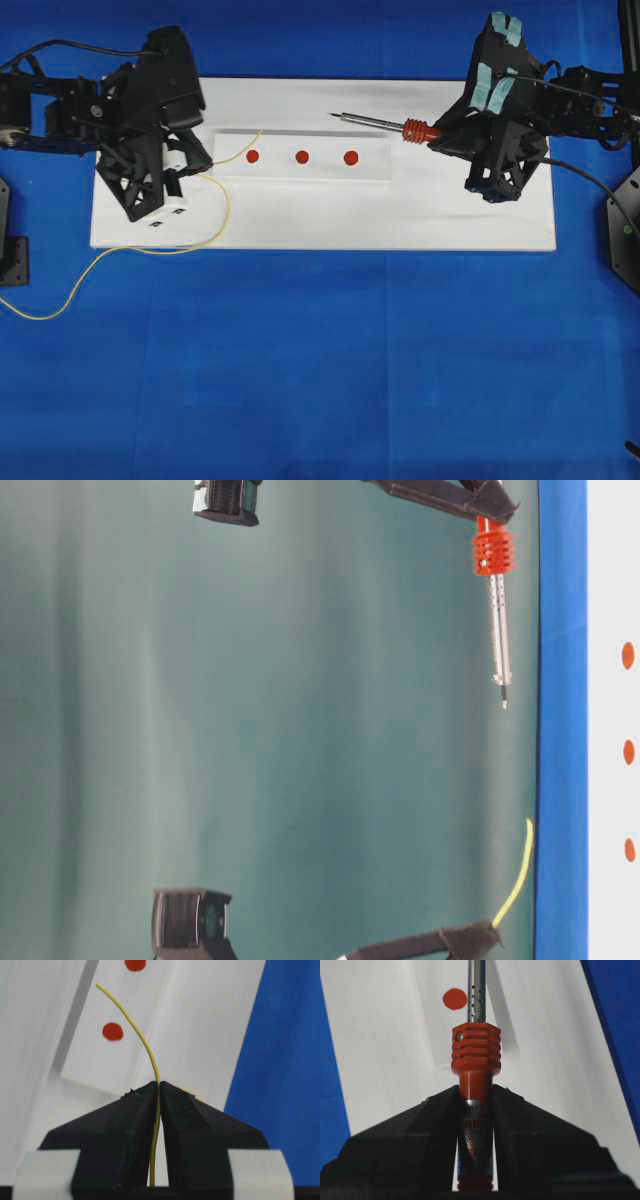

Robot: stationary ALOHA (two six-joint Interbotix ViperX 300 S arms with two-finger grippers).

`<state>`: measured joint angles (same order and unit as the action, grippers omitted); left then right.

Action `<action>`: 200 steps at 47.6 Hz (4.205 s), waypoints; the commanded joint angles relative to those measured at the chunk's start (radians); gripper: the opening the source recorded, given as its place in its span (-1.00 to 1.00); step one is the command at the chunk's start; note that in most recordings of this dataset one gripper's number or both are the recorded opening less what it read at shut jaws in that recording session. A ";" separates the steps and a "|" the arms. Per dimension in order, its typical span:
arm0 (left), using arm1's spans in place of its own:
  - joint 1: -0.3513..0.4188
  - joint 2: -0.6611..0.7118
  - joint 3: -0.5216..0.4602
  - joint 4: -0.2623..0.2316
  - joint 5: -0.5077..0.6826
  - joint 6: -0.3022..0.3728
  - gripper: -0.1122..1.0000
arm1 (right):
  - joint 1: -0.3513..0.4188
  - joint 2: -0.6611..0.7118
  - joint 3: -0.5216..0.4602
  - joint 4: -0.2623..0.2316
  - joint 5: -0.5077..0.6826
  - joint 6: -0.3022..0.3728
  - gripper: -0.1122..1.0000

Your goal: Touch the tip of the soldering iron to the tip of the solder at the mark.

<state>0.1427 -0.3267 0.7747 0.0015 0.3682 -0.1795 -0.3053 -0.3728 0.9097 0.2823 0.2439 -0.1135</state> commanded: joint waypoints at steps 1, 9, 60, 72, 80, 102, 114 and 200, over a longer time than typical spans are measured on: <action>-0.002 -0.038 0.011 0.002 -0.005 -0.006 -0.75 | 0.012 0.002 -0.037 -0.002 -0.009 -0.002 -0.68; -0.002 -0.089 0.055 0.002 -0.005 -0.037 -0.75 | 0.021 0.026 -0.057 -0.002 -0.009 -0.002 -0.68; -0.025 0.055 0.109 0.002 -0.178 -0.081 -0.75 | 0.029 0.034 -0.067 -0.002 -0.008 -0.002 -0.68; -0.025 0.086 0.106 0.002 -0.178 -0.083 -0.75 | 0.032 0.034 -0.066 -0.003 -0.006 -0.002 -0.68; -0.025 0.086 0.106 0.002 -0.179 -0.092 -0.75 | 0.032 0.034 -0.066 -0.002 -0.006 -0.002 -0.68; -0.025 0.086 0.106 0.002 -0.179 -0.097 -0.75 | 0.069 0.153 -0.166 -0.003 -0.006 -0.005 -0.68; -0.026 0.086 0.107 0.002 -0.178 -0.097 -0.75 | 0.078 0.272 -0.244 -0.017 0.008 -0.006 -0.68; -0.035 0.086 0.106 0.002 -0.179 -0.097 -0.75 | 0.101 0.417 -0.304 -0.023 -0.044 -0.005 -0.68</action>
<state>0.1104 -0.2332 0.8989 0.0015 0.1948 -0.2761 -0.2056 0.0537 0.6305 0.2623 0.2040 -0.1181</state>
